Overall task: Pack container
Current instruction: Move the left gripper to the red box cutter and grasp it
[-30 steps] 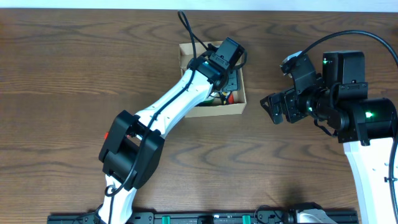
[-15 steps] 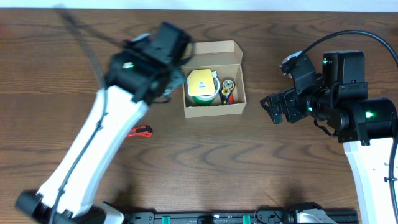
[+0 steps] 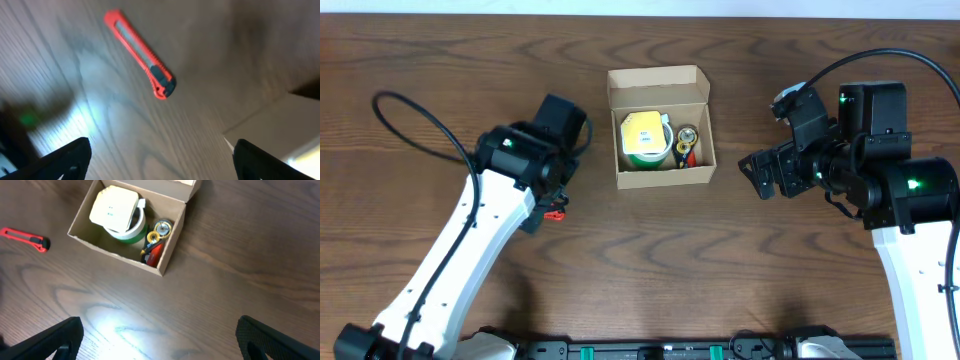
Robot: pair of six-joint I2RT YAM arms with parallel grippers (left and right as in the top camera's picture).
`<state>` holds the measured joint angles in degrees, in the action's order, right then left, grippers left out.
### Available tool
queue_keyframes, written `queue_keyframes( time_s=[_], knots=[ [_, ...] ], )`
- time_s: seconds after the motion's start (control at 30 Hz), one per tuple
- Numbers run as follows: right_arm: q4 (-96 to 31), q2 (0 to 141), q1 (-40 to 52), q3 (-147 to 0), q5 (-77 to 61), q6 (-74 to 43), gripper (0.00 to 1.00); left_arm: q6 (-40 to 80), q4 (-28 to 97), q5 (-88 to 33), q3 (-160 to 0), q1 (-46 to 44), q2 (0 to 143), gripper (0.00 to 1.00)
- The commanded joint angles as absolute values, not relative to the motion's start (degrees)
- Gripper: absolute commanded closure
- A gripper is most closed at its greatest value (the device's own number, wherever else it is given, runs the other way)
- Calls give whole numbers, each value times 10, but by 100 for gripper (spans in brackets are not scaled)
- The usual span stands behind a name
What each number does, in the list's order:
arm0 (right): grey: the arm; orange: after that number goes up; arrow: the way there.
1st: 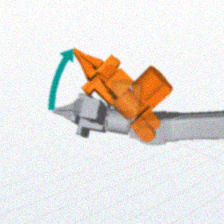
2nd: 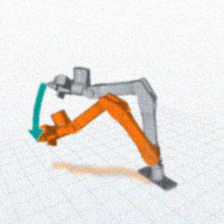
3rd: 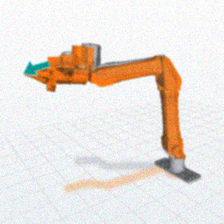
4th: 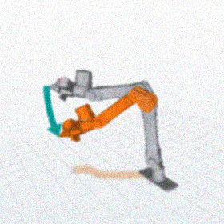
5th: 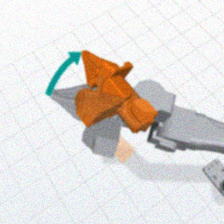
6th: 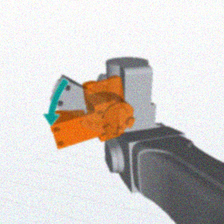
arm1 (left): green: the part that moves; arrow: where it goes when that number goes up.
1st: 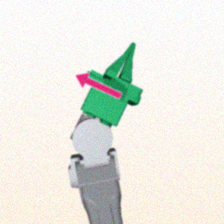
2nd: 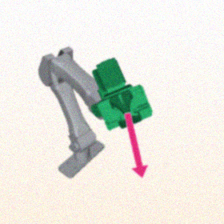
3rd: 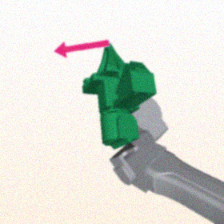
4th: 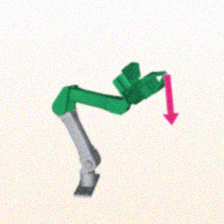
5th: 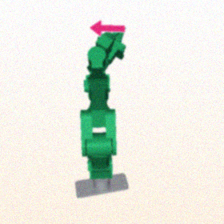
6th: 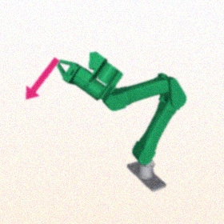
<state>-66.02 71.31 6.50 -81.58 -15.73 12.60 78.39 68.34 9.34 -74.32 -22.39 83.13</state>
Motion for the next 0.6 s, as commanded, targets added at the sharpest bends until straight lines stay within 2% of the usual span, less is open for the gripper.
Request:
queue_keyframes(
  time_s=[0.0, 0.23, 0.57],
  knots=[
    [-660, 710, 65, -817, -163, 133, 1, 807, 642, 13, -689, -179, 822, 9],
    [-660, 710, 65, -817, -163, 133, 1, 796, 532, -47, -590, -110, 823, 10],
    [-660, 710, 65, -817, -163, 133, 1, 819, 412, -44, -487, -91, 823, 11]
  ],
)
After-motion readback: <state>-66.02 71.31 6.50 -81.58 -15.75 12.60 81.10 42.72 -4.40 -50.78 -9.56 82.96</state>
